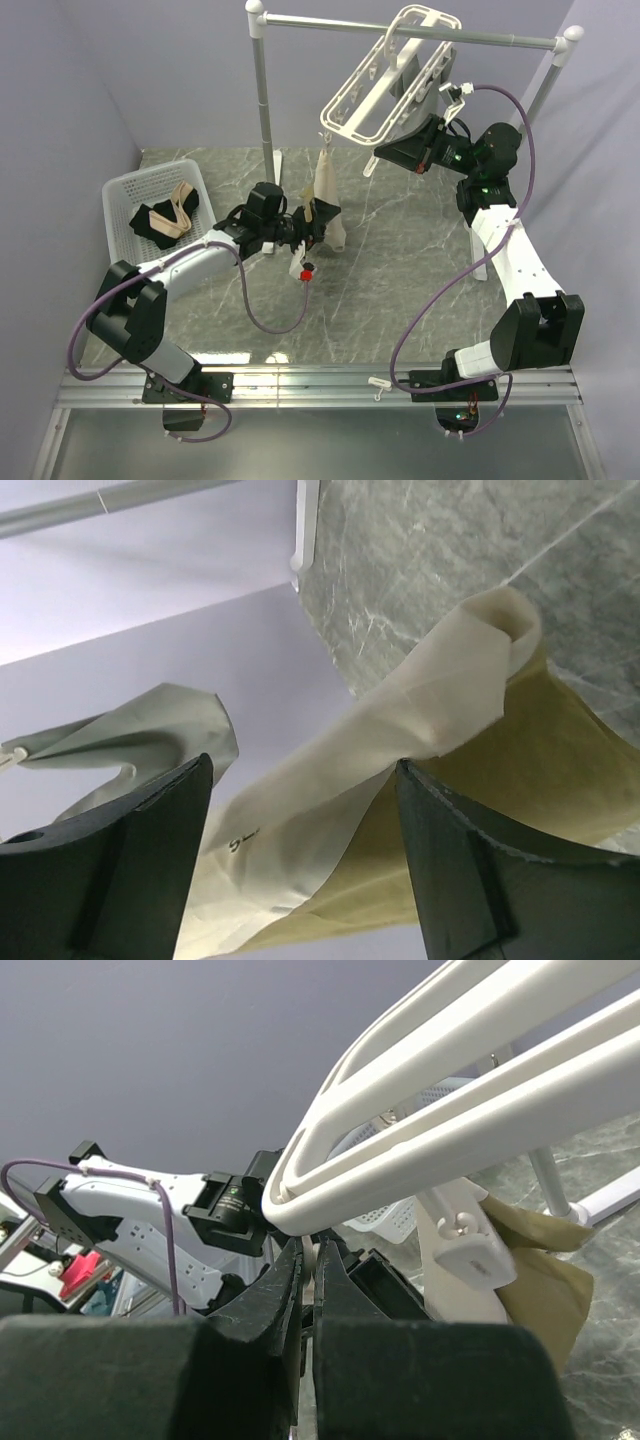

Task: Clip the underwear to the hanger

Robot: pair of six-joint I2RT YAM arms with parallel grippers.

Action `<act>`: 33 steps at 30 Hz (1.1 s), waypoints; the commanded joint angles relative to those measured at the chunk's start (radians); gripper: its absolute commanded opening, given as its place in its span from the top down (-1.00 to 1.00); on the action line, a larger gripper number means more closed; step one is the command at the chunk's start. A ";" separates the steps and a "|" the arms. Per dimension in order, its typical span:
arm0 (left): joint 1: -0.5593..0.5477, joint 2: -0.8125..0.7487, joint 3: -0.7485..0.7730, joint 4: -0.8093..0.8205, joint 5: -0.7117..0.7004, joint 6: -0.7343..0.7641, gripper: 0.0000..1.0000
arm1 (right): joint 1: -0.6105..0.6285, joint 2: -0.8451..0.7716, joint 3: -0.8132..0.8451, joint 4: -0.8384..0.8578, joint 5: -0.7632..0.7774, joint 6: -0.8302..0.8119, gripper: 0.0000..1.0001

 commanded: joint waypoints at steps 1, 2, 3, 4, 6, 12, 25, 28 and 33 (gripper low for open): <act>-0.009 0.013 0.058 -0.079 0.079 0.233 -0.57 | -0.008 -0.003 -0.010 0.040 -0.020 0.010 1.00; -0.007 0.018 0.065 -0.093 0.085 0.239 -0.57 | -0.008 -0.003 -0.009 0.041 -0.018 0.010 1.00; -0.010 0.024 0.075 -0.117 0.088 0.242 -0.55 | -0.008 -0.003 -0.009 0.041 -0.018 0.010 1.00; -0.012 0.032 0.096 -0.137 0.080 0.248 -0.54 | -0.008 -0.001 -0.009 0.041 -0.020 0.010 1.00; -0.016 0.061 0.118 -0.168 0.065 0.279 -0.52 | -0.008 0.000 -0.007 0.040 -0.018 0.010 1.00; -0.032 0.142 0.164 -0.127 0.027 0.323 -0.50 | -0.006 0.010 -0.001 0.035 -0.015 0.010 1.00; -0.075 0.200 0.223 0.019 -0.124 0.197 0.02 | -0.012 0.019 -0.001 0.058 -0.020 0.026 1.00; -0.073 0.188 0.251 -0.068 -0.139 0.188 0.22 | -0.015 0.017 -0.003 0.057 -0.021 0.023 1.00; -0.079 0.196 0.334 -0.248 -0.136 0.201 0.53 | -0.015 0.019 -0.007 0.069 -0.020 0.033 1.00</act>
